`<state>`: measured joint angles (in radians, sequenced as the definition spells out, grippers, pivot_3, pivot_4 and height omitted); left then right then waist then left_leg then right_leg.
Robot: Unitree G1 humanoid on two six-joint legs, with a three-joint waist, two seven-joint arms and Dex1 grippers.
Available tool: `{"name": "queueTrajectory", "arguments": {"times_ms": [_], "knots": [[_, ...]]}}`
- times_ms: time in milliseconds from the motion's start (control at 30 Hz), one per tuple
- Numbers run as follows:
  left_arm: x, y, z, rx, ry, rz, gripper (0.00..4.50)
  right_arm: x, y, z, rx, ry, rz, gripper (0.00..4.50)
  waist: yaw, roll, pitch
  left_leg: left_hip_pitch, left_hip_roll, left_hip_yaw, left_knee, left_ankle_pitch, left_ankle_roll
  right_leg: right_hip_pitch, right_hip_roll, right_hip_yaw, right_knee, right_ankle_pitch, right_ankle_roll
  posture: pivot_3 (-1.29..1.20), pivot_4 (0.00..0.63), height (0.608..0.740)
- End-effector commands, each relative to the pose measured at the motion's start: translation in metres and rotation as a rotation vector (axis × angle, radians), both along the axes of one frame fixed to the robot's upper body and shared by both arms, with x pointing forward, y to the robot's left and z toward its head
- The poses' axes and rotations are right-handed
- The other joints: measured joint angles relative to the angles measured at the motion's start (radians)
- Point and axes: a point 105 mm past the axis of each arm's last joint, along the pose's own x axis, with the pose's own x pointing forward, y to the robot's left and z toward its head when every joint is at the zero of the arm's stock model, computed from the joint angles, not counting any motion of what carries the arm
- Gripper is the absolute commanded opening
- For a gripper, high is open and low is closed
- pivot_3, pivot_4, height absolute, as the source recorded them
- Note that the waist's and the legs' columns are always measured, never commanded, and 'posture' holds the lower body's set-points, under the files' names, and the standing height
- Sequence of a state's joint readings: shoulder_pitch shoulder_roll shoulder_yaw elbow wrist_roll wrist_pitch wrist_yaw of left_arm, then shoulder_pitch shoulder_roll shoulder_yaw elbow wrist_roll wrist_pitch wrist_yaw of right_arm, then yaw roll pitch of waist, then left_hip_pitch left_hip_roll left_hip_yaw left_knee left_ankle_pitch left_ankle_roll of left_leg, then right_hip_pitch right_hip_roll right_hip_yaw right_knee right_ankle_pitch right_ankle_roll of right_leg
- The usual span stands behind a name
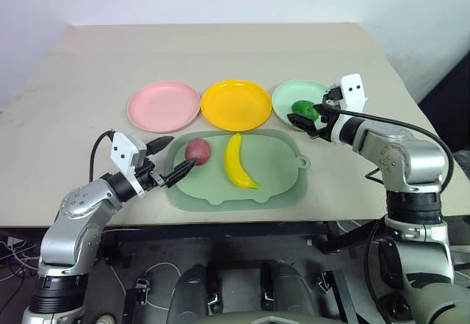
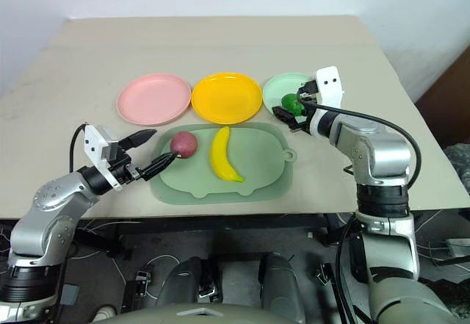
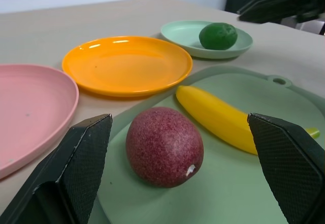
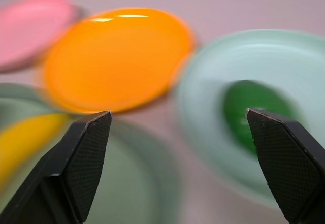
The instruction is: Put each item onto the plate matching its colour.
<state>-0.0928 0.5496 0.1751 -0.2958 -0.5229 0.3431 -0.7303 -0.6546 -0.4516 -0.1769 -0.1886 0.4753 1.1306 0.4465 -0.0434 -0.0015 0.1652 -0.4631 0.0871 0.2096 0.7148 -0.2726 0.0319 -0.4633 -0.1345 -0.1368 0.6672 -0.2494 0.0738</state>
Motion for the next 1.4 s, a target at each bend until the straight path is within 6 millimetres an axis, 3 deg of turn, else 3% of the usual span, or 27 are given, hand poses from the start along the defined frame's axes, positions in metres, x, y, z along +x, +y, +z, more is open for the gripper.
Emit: {"name": "queueTrajectory", "arguments": {"times_ms": [33,200,500,633,1100,1200,1400], "knots": [[0.000,0.006,0.008,0.010,-0.045,0.000,4.50,-0.032,0.035,0.010,0.056,0.033,0.135,4.48,0.000,0.000,0.000,0.000,0.000,0.000,0.000,0.000,0.000,0.000,0.000,0.000,0.000,0.000,0.000,0.00,0.150,0.695],[0.004,0.009,0.002,0.011,-0.043,-0.003,4.50,-0.049,0.069,-0.015,0.063,0.243,0.210,4.48,0.003,0.000,0.000,0.000,0.000,0.000,0.000,-0.001,-0.001,0.000,0.000,0.000,-0.001,0.000,-0.001,0.00,0.150,0.695],[0.005,0.012,-0.005,0.028,-0.038,0.001,4.50,-0.046,0.114,-0.024,0.074,0.316,0.251,4.48,-0.001,0.000,0.000,-0.001,-0.001,0.001,0.000,-0.001,-0.002,-0.001,0.000,0.000,-0.001,0.001,-0.002,0.00,0.150,0.695],[0.006,0.012,-0.004,0.035,-0.039,0.003,4.50,-0.046,0.131,-0.041,-0.013,0.359,0.252,4.48,-0.001,0.000,0.000,-0.002,-0.002,0.002,-0.001,-0.001,-0.002,-0.002,0.000,0.000,-0.001,0.001,-0.001,0.00,0.150,0.695],[0.004,0.010,0.000,0.037,-0.044,0.009,4.50,-0.035,0.145,-0.051,-0.195,0.297,0.243,4.48,-0.002,0.000,0.000,-0.003,-0.002,0.003,-0.002,-0.001,-0.002,-0.004,0.000,0.000,-0.001,0.001,-0.001,0.00,0.150,0.695],[0.004,0.010,0.000,0.037,-0.042,0.009,4.50,-0.036,0.147,-0.051,-0.207,0.286,0.253,3.93,-0.002,0.000,0.000,-0.003,-0.002,0.003,-0.002,-0.001,-0.002,-0.004,0.000,0.000,-0.001,0.001,-0.001,0.00,0.150,0.695],[0.005,0.010,-0.001,0.037,-0.038,0.004,4.50,-0.036,0.145,-0.048,-0.223,0.275,0.256,1.90,-0.002,0.000,0.000,-0.004,-0.001,0.003,-0.002,-0.001,-0.002,-0.005,0.000,0.000,-0.001,0.001,-0.001,0.00,0.150,0.695]]}}
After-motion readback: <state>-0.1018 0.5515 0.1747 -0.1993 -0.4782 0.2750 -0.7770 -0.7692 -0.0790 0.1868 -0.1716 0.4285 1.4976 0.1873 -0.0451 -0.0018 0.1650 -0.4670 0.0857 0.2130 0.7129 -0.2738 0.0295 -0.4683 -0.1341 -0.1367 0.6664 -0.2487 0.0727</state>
